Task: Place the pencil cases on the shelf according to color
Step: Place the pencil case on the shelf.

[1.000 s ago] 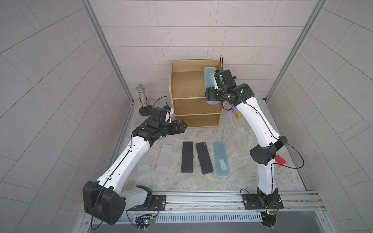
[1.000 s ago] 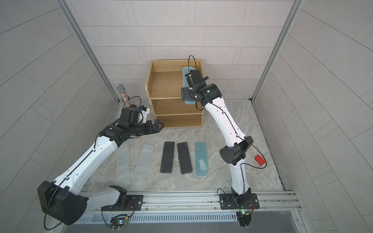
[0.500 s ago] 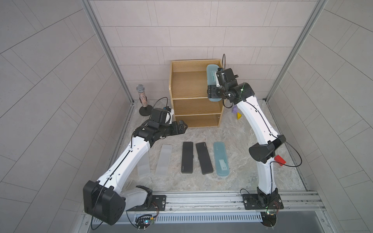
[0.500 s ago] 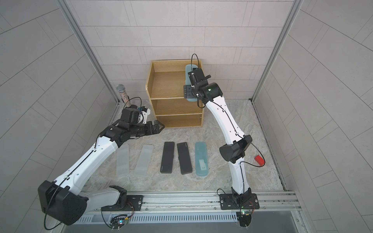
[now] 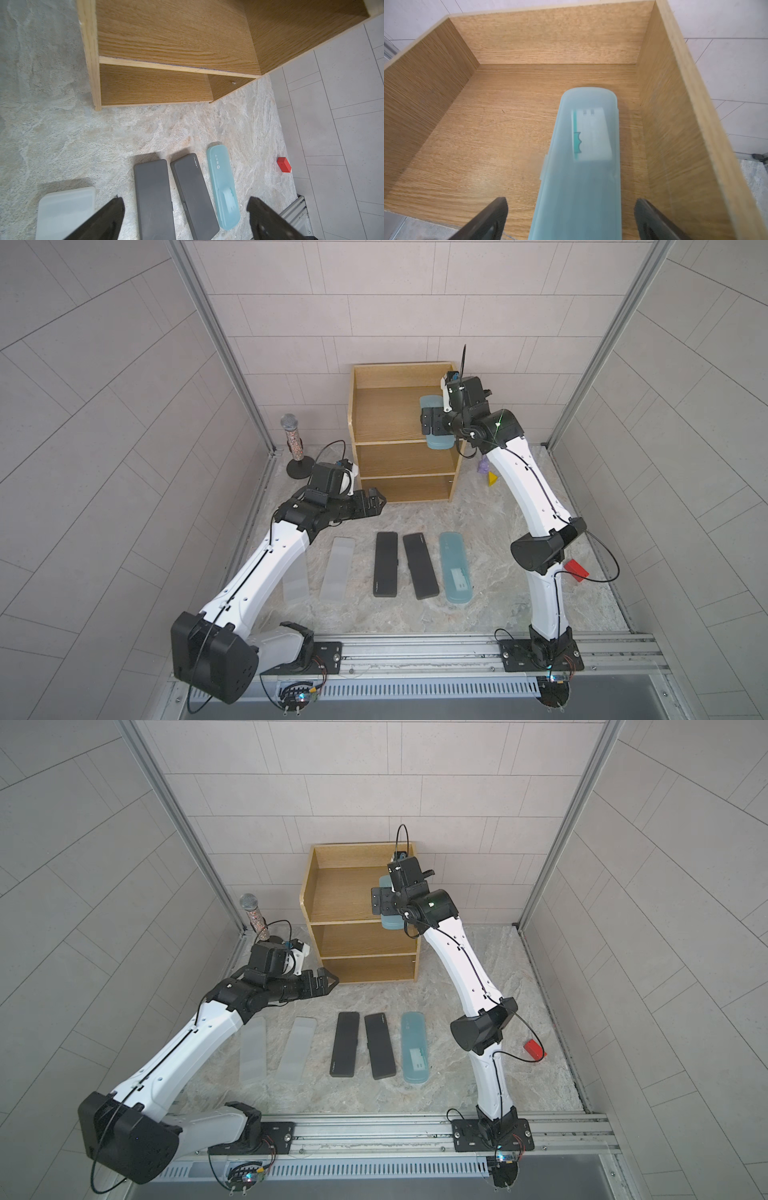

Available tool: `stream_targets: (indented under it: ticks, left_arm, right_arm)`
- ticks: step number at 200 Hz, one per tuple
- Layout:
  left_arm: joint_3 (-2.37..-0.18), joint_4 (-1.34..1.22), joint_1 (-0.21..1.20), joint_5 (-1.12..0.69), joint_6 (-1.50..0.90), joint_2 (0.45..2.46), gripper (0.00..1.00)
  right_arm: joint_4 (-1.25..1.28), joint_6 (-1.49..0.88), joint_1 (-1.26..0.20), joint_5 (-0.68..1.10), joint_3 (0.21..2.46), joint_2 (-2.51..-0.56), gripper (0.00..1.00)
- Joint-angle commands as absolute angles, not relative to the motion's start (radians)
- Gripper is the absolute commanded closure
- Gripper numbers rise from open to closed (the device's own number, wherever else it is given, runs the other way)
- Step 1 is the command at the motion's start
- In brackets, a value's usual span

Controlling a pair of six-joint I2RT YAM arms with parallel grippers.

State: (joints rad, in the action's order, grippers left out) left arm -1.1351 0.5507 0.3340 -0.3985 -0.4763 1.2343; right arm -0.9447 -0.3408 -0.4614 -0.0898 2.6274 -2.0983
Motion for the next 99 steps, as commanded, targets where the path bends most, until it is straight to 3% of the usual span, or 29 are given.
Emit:
stream_targets:
  ticks: [1,35,69,99]
  left_arm:
    - [-1.124,0.551,0.322,-0.366,-0.449,1.203,0.0]
    - [-1.068,0.557,0.323,-0.282,-0.487,1.166,0.0]
    - [-1.011,0.593,0.374,-0.251,-0.55,1.138,0.0]
    - [-0.917,0.608,0.387,-0.189,-0.569,1.049,0.0]
  right_arm:
    - [-0.891,-0.3,-0.452,-0.102,2.646,-1.998,0.0]
    - [-0.971,-0.287,-0.493,-0.121,2.476,-1.823,0.0]
    - [-0.878,-0.337,-0.604,-0.22,1.874,-1.453,0.0]
    - [-0.766,-0.519,-0.681,-0.266,1.352,-1.121,0.0]
